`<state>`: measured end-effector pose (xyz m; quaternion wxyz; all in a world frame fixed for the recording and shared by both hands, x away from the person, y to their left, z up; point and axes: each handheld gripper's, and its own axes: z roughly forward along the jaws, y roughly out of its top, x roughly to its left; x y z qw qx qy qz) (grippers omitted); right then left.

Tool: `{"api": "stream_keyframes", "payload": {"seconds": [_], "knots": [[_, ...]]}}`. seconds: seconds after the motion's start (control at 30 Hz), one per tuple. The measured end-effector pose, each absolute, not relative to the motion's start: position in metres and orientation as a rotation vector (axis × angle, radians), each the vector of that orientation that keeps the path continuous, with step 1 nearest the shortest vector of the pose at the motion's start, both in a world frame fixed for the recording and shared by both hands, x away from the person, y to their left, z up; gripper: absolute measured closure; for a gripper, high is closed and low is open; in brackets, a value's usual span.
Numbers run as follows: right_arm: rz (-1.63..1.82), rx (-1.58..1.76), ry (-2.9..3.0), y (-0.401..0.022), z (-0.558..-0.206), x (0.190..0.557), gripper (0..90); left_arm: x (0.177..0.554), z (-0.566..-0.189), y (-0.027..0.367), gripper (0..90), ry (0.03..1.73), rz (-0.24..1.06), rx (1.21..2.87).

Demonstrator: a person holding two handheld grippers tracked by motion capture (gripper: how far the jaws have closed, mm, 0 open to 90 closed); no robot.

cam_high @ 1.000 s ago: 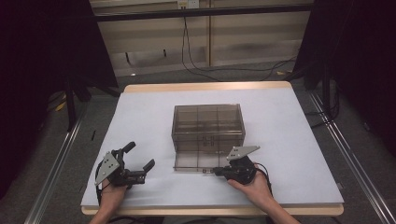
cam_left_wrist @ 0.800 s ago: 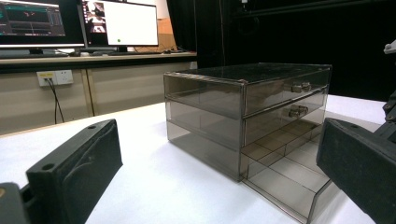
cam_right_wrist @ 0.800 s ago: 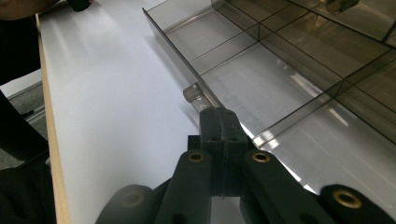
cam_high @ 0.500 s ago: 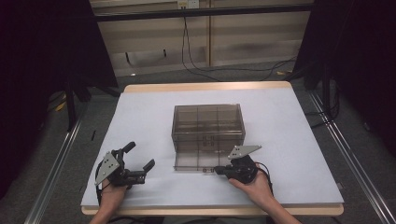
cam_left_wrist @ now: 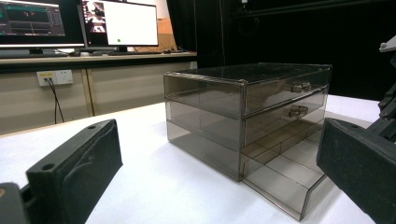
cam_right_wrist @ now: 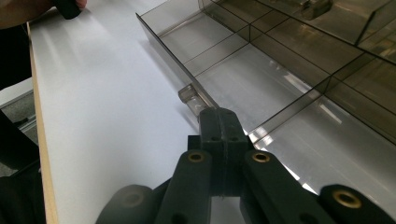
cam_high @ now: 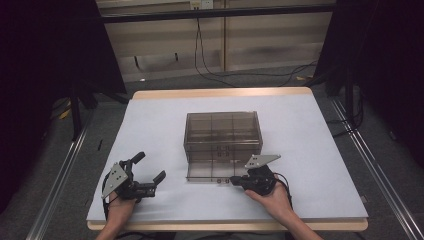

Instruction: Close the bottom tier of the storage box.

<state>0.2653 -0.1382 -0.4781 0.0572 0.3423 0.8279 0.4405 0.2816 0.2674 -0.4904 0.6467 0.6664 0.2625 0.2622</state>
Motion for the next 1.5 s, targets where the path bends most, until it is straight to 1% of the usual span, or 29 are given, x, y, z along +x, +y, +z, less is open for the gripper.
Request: {"api": "stream_keyframes", "payload": {"seconds": [1.5], "knots": [[1.327,1.048,2.473,-0.1371,-0.4782,0.2726,90.0,0.2816,-0.4903,0.2677,0.0,0.59,0.595,1.519]]}}
